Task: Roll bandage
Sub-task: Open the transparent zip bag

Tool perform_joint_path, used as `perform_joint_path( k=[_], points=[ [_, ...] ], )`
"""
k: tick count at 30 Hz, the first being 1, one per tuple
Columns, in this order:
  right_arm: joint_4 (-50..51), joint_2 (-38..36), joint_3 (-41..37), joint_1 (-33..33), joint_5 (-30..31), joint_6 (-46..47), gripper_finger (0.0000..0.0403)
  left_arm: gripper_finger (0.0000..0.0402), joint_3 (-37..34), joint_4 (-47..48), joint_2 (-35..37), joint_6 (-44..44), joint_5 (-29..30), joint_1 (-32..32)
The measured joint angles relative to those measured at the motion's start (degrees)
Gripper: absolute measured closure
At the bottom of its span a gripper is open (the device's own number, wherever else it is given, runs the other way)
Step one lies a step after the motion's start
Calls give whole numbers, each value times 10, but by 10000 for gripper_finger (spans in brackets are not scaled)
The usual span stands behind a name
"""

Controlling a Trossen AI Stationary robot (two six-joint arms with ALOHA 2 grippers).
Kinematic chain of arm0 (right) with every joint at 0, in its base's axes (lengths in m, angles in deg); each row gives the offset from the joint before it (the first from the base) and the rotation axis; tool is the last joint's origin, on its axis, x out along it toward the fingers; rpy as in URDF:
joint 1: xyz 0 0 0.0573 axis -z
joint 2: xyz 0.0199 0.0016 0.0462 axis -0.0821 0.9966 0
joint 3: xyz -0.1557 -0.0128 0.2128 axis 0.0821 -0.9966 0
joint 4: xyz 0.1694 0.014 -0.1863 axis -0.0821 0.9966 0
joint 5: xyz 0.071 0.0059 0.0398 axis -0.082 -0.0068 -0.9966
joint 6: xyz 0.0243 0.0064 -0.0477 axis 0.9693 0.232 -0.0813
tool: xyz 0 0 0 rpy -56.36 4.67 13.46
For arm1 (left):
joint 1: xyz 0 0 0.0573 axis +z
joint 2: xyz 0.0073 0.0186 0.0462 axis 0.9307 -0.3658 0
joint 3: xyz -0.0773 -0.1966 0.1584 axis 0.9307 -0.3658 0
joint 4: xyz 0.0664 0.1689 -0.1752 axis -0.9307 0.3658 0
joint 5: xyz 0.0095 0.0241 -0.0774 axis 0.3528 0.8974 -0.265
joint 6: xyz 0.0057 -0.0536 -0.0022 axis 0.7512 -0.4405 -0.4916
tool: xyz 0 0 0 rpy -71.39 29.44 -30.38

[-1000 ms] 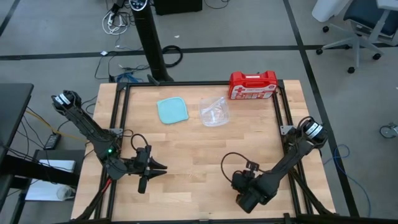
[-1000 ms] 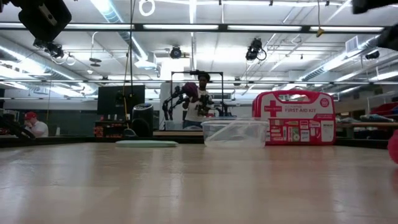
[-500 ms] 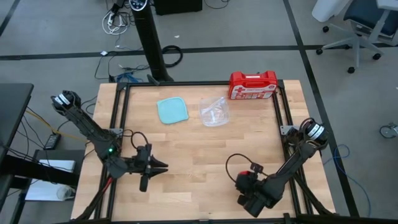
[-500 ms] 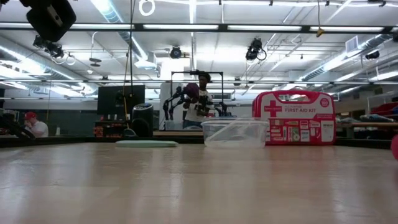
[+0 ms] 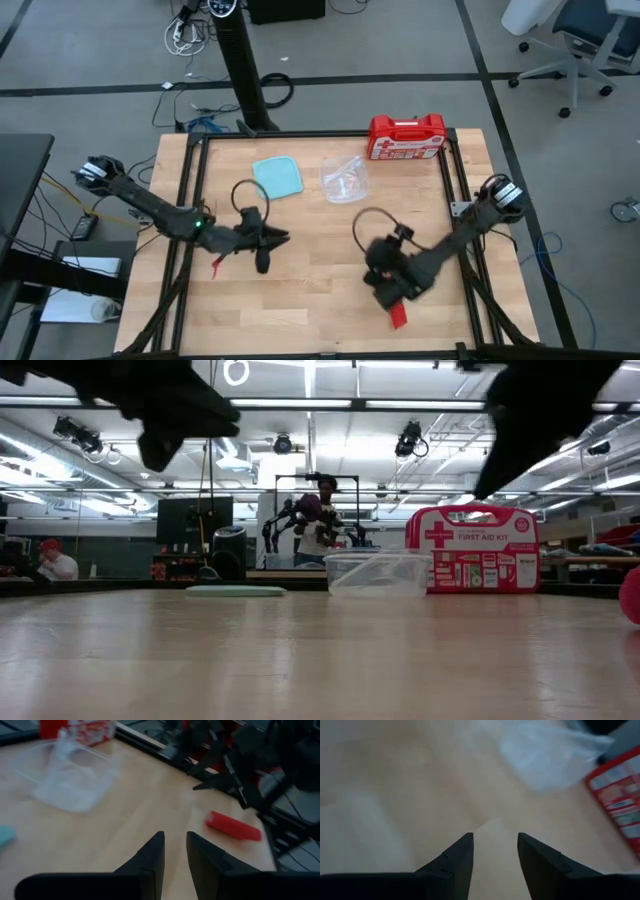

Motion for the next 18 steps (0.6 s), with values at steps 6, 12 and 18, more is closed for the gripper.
perform_joint_path(
  k=[6, 12, 18],
  points=[
    [-29, -45, -49, 83, 30, -84, 251, 316, 0, -1, 0, 31, -50, 82],
    [-136, -142, -137, 175, 36, -199, 251, 316, 0, -1, 0, 92, -129, 171],
    [-351, -236, -236, 297, -97, -357, 251, 316, 0, -1, -2, 144, -214, 255]
  ],
)
